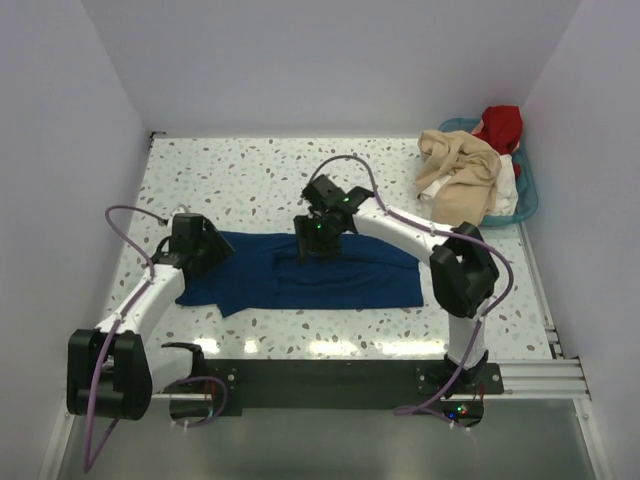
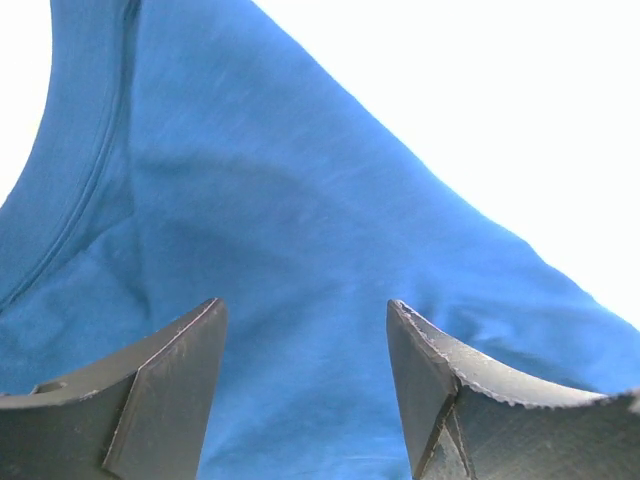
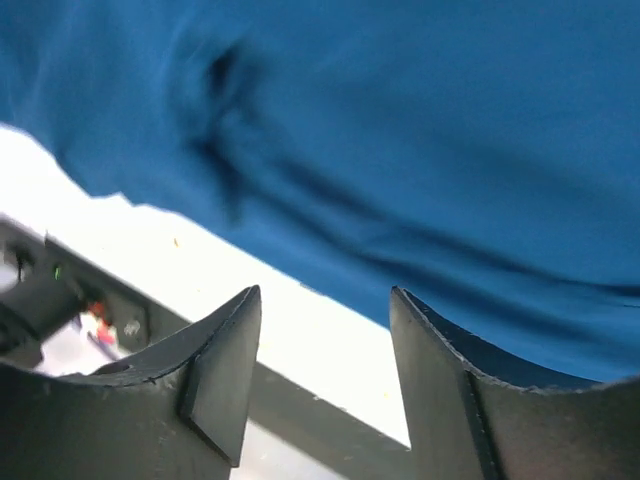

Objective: Fold and stack the t-shirts
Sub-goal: Fold the tshirt

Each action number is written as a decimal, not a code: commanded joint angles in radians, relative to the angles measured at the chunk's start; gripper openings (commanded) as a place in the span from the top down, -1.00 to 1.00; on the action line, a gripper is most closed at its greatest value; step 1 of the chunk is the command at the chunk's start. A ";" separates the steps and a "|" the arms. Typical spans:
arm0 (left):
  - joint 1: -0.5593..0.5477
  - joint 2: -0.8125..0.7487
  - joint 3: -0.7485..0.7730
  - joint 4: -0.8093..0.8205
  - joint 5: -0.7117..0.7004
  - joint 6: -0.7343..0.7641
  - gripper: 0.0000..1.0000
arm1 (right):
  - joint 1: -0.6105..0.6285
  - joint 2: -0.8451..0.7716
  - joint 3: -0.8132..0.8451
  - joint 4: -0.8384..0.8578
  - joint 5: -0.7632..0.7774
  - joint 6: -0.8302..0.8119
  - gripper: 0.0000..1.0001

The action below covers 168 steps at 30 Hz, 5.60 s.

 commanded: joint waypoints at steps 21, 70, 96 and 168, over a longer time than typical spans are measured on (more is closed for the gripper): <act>0.006 0.222 -0.022 0.204 0.259 -0.044 -0.56 | -0.391 -0.002 -0.183 0.075 0.073 -0.228 -0.21; -0.167 0.697 0.586 0.128 0.241 0.085 -0.65 | -0.192 -0.243 -0.520 -0.002 -0.004 -0.167 -0.25; -0.135 1.217 1.032 0.202 0.440 0.174 -0.66 | -0.105 -0.028 -0.487 0.244 -0.255 0.029 -0.25; -0.419 -0.191 -0.249 -0.261 0.377 -0.056 0.01 | 0.075 -0.231 -0.698 0.217 -0.192 0.109 0.46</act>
